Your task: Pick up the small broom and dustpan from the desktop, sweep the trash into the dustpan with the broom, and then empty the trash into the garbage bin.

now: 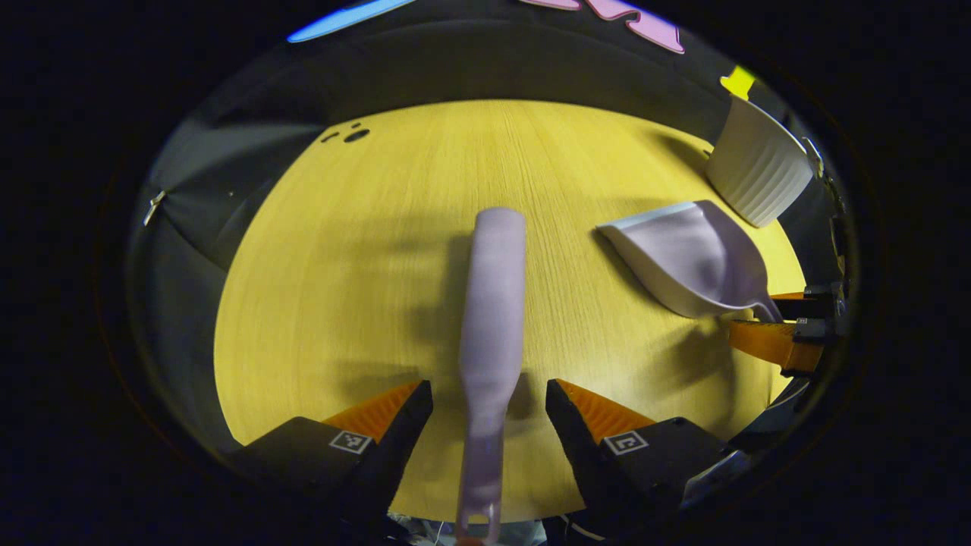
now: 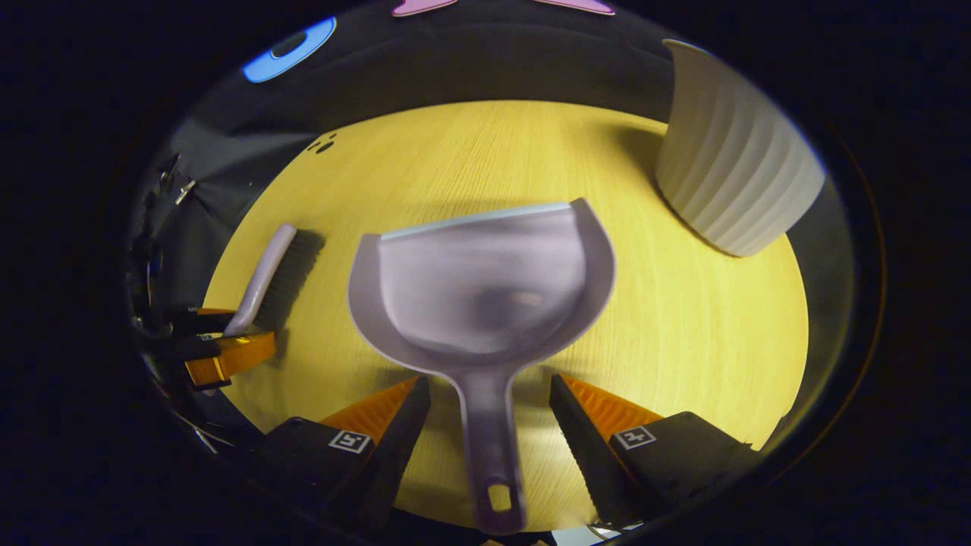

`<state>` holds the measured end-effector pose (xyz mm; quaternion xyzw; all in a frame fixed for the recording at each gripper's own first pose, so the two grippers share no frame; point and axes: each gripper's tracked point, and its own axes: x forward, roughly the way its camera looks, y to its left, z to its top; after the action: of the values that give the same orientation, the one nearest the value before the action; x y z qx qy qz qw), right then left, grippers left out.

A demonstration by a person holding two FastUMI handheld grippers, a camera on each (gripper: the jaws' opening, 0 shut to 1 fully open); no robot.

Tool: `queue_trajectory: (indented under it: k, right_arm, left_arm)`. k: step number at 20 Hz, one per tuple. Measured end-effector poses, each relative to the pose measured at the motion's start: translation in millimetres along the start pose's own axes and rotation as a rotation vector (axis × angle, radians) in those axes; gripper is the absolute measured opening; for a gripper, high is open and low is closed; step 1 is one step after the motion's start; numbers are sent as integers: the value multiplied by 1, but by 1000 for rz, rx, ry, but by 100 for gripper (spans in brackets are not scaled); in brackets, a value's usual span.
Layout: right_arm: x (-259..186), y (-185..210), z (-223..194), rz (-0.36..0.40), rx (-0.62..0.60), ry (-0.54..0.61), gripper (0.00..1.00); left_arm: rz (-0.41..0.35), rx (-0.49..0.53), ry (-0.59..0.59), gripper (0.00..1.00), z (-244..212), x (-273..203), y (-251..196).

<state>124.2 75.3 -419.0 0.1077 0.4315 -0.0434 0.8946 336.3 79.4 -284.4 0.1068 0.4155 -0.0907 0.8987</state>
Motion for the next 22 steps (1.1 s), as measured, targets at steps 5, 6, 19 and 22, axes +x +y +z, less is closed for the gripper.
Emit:
queue_trajectory:
  k: [5,6,19,22]
  right_arm:
    - [-80,-10,41,-44,7,-230,99]
    - [-97,-8,49,-43,-1,-282,100]
    - [-361,-29,147,-172,-74,-969,99]
    - [-379,-37,140,-191,-47,-1038,99]
  left_arm:
    - [-29,-71,-262,95,25,-87,-10]
    - [-26,-86,-321,95,30,-107,-10]
    - [-45,-100,-894,94,84,-318,-11]
    - [-48,-128,-921,95,87,-323,-4]
